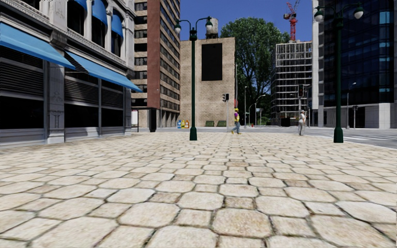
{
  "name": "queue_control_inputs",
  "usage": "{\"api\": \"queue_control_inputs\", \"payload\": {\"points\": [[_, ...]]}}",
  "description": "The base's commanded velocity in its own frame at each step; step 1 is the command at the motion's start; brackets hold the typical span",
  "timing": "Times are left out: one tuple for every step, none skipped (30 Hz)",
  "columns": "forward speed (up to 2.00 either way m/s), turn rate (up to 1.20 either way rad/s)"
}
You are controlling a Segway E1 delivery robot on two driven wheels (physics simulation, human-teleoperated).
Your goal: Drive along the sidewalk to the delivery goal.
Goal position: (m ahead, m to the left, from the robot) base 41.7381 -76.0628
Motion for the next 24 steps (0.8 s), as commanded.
{"api": "queue_control_inputs", "payload": {"points": [[2.00, 0.00], [2.00, 0.00], [2.00, 0.00], [2.00, 0.00], [2.00, 0.00], [2.00, 0.00], [2.00, 0.00], [2.00, 0.00], [2.00, 0.00], [2.00, 0.00], [2.00, 0.00], [2.00, 0.00], [2.00, 0.00], [2.00, 0.00], [2.00, 0.00], [2.00, 0.00], [2.00, 0.00], [2.00, 0.00], [2.00, 0.00], [2.00, -0.02], [2.00, -0.08], [2.00, -0.16], [2.00, -0.18], [2.00, -0.18]]}}
